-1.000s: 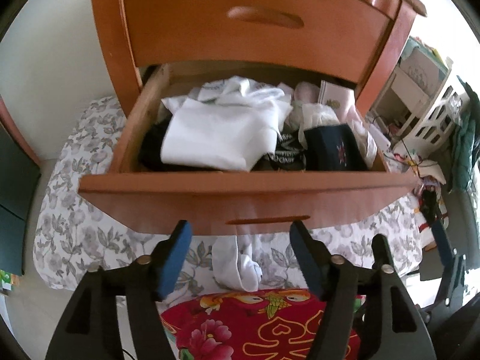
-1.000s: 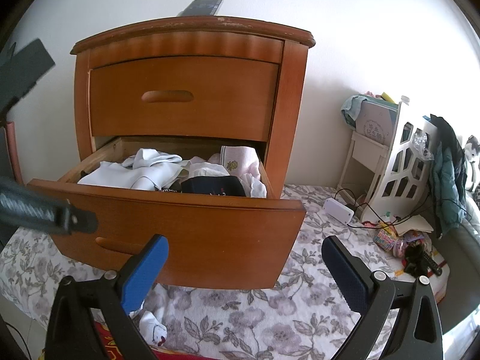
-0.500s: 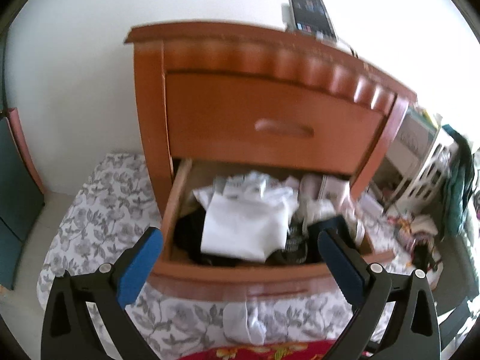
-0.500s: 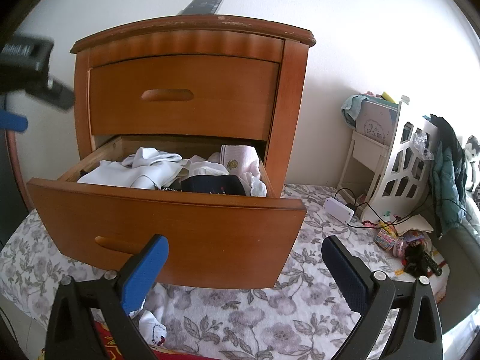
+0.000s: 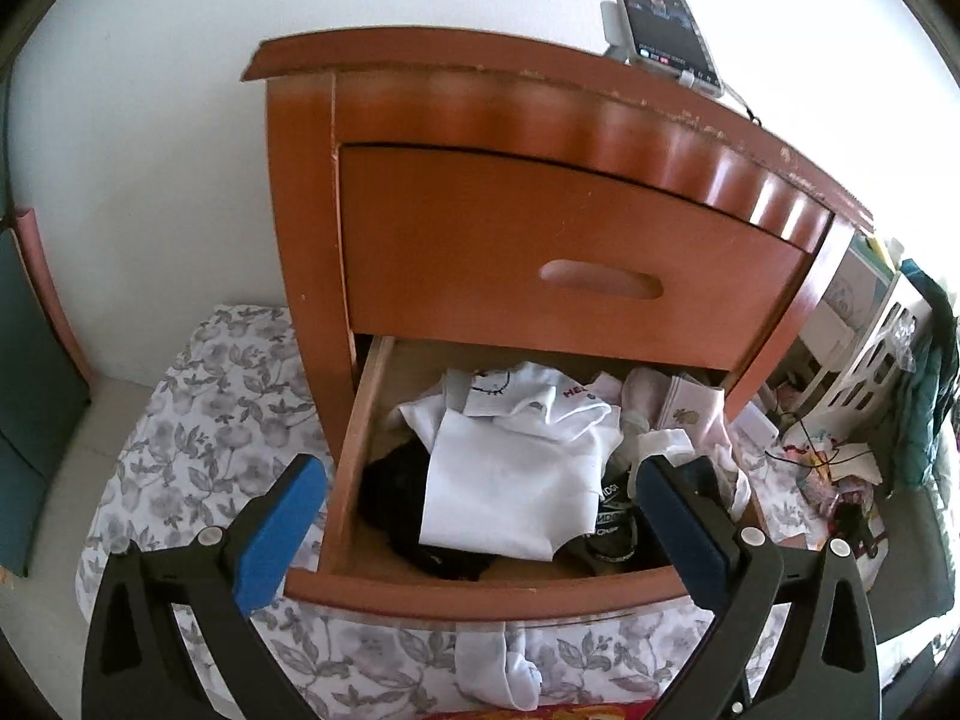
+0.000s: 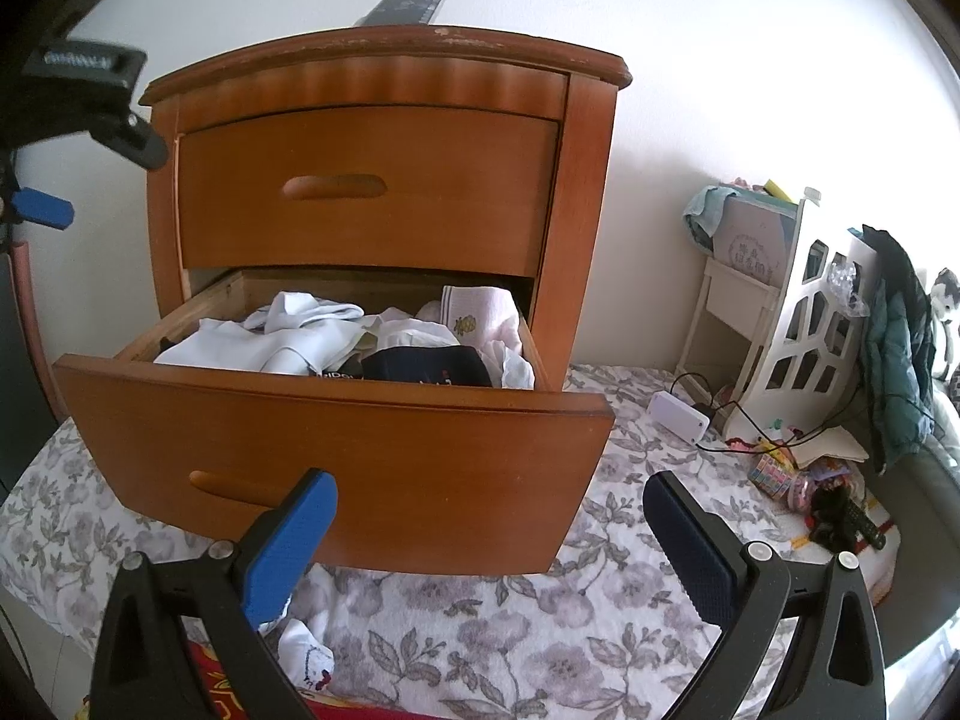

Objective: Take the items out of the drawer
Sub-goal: 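Move the open left gripper back into the drawer toward the white shirt, then grasp the white Hello Kitty shirt with the left gripper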

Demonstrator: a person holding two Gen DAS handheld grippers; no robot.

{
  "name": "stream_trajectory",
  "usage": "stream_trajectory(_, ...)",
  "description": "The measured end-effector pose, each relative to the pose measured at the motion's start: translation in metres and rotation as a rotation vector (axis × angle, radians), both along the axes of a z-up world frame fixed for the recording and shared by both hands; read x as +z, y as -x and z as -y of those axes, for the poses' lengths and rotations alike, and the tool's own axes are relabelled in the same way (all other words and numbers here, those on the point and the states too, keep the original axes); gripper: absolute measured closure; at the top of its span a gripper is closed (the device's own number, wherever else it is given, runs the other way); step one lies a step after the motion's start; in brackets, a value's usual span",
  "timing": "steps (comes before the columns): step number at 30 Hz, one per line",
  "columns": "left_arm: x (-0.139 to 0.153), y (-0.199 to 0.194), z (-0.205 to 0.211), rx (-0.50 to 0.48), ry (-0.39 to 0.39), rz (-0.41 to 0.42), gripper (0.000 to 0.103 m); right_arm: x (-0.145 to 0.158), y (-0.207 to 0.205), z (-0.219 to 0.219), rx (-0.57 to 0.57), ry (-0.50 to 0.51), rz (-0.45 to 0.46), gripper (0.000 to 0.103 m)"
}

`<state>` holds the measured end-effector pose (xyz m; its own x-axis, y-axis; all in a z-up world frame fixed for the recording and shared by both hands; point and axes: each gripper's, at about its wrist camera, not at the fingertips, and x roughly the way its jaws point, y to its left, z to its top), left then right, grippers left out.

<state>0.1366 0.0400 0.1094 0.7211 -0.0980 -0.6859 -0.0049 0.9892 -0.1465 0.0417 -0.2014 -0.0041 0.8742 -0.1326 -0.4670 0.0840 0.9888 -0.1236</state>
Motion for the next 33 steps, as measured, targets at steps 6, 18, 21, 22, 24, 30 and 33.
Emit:
stream_trajectory(6, -0.005, -0.024, 0.016, -0.031, -0.079, -0.008, 0.000, 0.001, -0.001, 0.003, -0.002, -0.019, -0.009, 0.000)
stream_trajectory(18, -0.027, -0.071, 0.049, -0.093, -0.161, -0.188, 0.000, 0.000, -0.006, 0.007, -0.002, -0.040, -0.039, 0.000)
stream_trajectory(21, -0.041, -0.081, 0.056, -0.096, -0.174, -0.237, 0.000, -0.001, -0.008, 0.008, -0.004, -0.049, -0.054, 0.000)
stream_trajectory(22, -0.046, -0.085, 0.057, -0.097, -0.166, -0.255, 0.000, -0.001, -0.009, 0.009, -0.004, -0.052, -0.057, 0.000)
stream_trajectory(24, -0.053, -0.094, 0.057, -0.084, -0.144, -0.283, 0.000, -0.002, -0.009, 0.010, -0.006, -0.058, -0.060, 0.000)
stream_trajectory(30, -0.064, -0.122, 0.056, -0.031, -0.093, -0.296, 0.001, -0.002, -0.010, 0.012, -0.004, -0.068, -0.067, 0.000)
stream_trajectory(33, -0.068, -0.133, 0.056, -0.019, -0.055, -0.305, 0.003, -0.003, -0.011, 0.012, -0.003, -0.073, -0.073, 0.000)
